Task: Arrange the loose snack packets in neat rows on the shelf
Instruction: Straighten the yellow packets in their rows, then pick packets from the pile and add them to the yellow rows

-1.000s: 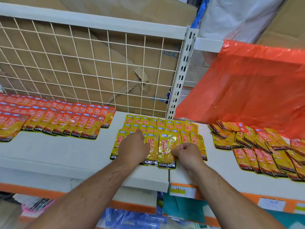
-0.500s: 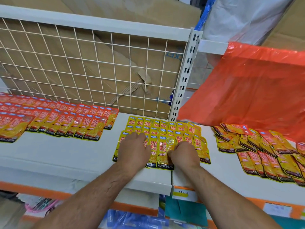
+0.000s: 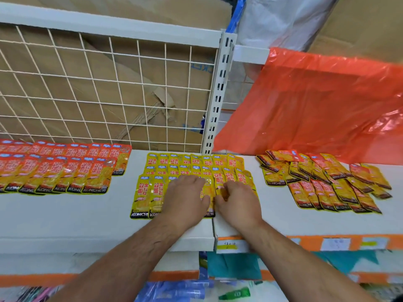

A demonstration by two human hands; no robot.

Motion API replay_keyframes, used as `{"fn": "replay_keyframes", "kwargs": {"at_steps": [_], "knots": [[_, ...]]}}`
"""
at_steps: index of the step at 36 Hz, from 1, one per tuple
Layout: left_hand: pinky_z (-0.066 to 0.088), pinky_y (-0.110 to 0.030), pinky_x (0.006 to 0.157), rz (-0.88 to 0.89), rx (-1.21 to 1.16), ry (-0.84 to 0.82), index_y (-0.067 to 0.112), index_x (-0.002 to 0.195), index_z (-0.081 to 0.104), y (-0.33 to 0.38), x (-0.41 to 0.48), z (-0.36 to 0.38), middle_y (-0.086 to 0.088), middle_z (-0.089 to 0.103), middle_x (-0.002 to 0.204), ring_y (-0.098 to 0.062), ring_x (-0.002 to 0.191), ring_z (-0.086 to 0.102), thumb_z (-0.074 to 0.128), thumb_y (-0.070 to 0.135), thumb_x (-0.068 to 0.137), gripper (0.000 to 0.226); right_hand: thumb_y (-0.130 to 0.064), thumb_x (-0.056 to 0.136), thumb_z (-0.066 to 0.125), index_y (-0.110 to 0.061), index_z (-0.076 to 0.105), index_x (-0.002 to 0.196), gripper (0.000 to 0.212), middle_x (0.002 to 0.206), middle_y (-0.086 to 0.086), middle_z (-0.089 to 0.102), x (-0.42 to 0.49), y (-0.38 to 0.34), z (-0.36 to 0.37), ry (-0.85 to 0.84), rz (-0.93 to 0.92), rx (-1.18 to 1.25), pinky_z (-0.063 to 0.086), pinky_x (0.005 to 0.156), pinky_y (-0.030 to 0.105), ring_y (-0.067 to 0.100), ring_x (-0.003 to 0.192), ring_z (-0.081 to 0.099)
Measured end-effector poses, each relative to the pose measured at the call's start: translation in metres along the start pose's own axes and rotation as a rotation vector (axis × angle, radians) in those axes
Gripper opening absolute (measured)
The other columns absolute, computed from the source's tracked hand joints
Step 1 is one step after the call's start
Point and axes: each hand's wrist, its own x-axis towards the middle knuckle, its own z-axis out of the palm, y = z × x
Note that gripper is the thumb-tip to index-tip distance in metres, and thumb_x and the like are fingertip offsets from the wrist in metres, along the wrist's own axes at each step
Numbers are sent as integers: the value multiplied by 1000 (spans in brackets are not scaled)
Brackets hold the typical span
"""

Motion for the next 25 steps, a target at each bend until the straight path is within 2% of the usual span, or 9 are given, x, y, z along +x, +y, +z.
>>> {"fn": "replay_keyframes", "kwargs": {"at_steps": [4, 6, 8, 12, 18, 20, 22, 23, 25], "knots": [[33, -40, 106, 108, -24, -77, 24, 133, 58, 27, 7, 16, 0, 59, 131, -25, 126, 49, 48, 48, 85, 55, -40, 79, 63, -23, 67, 120, 45, 124, 2, 64, -18, 34, -14, -2, 5, -83, 44, 92, 38, 30, 119, 53], [25, -38, 113, 167, -6, -126, 25, 141, 49, 43, 9, 24, 0, 51, 142, -23, 133, 41, 47, 49, 90, 57, -44, 76, 57, -20, 64, 128, 57, 133, 6, 60, -27, 52, -25, -20, 27, -109, 42, 98, 38, 32, 123, 52], [24, -37, 113, 207, -16, -146, 24, 142, 48, 61, 11, 28, -1, 49, 143, -24, 134, 39, 44, 50, 90, 58, -49, 76, 51, -19, 59, 135, 67, 141, 9, 55, -36, 69, -35, -55, 74, -132, 37, 106, 38, 31, 130, 47], [25, -37, 112, 260, -27, -165, 23, 140, 51, 96, 14, 40, -3, 52, 139, -26, 131, 41, 43, 50, 88, 59, -47, 78, 55, -16, 60, 134, 64, 142, 12, 54, -46, 107, -49, -26, 138, -106, 38, 107, 40, 33, 131, 47], [16, -33, 115, 287, -39, -184, 25, 145, 44, 149, 23, 57, 1, 44, 149, -22, 138, 35, 49, 47, 93, 57, -44, 89, 60, -23, 49, 144, 59, 151, 1, 43, -46, 162, -72, -15, 206, -82, 31, 109, 34, 25, 136, 36], [33, -36, 109, 292, -31, -160, 21, 131, 60, 169, 25, 61, -2, 60, 132, -26, 123, 53, 52, 46, 87, 51, -44, 88, 60, -22, 52, 141, 58, 148, 1, 47, -44, 183, -77, 4, 202, -77, 34, 108, 36, 26, 134, 39], [50, -36, 92, 287, -14, -121, 19, 110, 72, 188, 29, 70, -3, 71, 105, -26, 100, 66, 56, 47, 76, 47, -44, 87, 60, -22, 55, 139, 56, 145, 1, 50, -42, 207, -82, 18, 197, -66, 37, 107, 36, 26, 133, 41], [49, -36, 92, 281, -14, -127, 19, 111, 71, 198, 32, 74, -3, 71, 106, -26, 101, 65, 57, 46, 76, 47, -44, 88, 60, -22, 55, 139, 56, 145, 1, 51, -41, 219, -85, 18, 195, -56, 37, 107, 37, 26, 133, 41], [38, -36, 104, 260, -3, -168, 21, 128, 62, 224, 34, 80, -2, 64, 124, -25, 118, 55, 55, 45, 84, 50, -44, 89, 59, -21, 53, 140, 56, 146, 1, 50, -38, 244, -92, 8, 179, -45, 37, 108, 37, 25, 134, 40]]}}
